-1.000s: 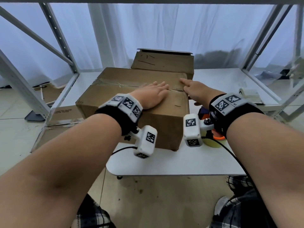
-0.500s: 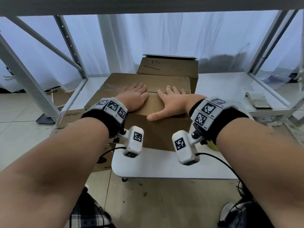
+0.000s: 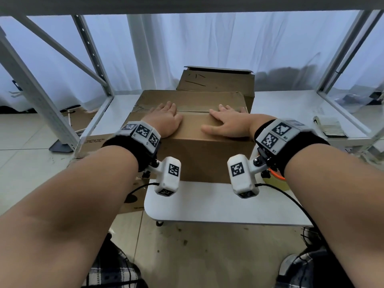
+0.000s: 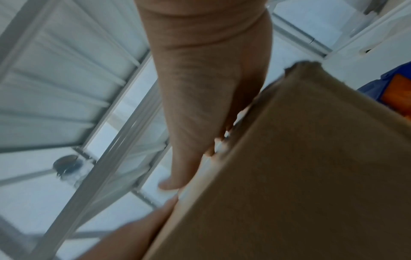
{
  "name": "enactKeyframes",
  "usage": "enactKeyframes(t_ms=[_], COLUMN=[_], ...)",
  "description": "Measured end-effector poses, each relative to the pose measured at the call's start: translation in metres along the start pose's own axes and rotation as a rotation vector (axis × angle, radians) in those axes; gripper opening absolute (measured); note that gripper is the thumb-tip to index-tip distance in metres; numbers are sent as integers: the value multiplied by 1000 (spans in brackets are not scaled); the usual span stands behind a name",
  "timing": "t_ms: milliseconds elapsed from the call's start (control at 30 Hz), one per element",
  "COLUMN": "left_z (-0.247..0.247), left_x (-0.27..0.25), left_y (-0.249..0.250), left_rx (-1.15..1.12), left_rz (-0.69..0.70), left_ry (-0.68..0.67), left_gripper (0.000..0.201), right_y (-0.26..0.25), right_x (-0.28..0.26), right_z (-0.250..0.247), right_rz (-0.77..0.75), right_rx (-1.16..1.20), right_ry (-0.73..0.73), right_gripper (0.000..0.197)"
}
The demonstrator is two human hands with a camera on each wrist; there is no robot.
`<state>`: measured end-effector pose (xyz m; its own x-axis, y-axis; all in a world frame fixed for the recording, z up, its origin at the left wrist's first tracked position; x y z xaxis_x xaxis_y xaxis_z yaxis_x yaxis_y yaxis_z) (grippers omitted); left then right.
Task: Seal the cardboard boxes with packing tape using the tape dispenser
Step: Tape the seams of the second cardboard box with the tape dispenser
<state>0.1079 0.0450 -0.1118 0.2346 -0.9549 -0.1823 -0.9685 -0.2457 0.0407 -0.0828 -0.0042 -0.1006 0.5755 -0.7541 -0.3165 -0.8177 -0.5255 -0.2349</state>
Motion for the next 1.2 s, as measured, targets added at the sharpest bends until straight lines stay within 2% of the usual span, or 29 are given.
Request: enactKeyframes(t_ms=[67,133,233,300,367,433,567,633,767,867,1033,1133,1200], left_z=[2,5,4,1,0,0,4,5,3,-2,-8,-7,-6], left_x=[0,0,2,2,3,3,-1,-3,-9,-21,-45,-62,-73], left_y=[20,39,42,25,-2,-28,-44,-42,-42,-41,-35,-30,-23], left_rx=[4,11,-3,-11,-20,-21,-12,-6,-5,37,29,28,24], left_rz=[62,152,206,186,103,-1,-85,-90,-95,-55,88,154,194], left_ry=[6,6,5,1,17,35,55,67,56,67,72,39,51], left_gripper=[56,53,51,51,52,54,55,56,55,52,47,47,46], right_y=[-10,-17,-14,-8,-4,-5,-16,-25,-33,-20,6,8,10], right_x=[6,10,12,10,9,6,-1,-4,1,4,2,-5,-12], right_z=[6,13,13,12,11,11,11,12,11,2,-6,-12,-15], right_rz=[47,79,74,55,37,28,40,23,-54,-89,-96,-41,31], right_rx=[12,24,29,23,24,12,-33,-41,-134,-149,-105,-213,-330], right_ry=[64,99,118,123,131,132,43,5,9,30,57,104,199], right_gripper=[74,66,58,55,55,64,117,125,129,119,104,97,82])
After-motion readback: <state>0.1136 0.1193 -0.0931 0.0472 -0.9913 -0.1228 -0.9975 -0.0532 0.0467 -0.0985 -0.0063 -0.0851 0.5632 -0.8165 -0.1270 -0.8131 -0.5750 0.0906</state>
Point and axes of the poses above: each hand's wrist, its own x-axis towards the middle knuckle, its own z-axis out of the palm, y = z × x, the point moved 3 cm from there along x, towards the middle knuckle, and after that the axes turned 6 degrees about x, right-handed, at the moved point
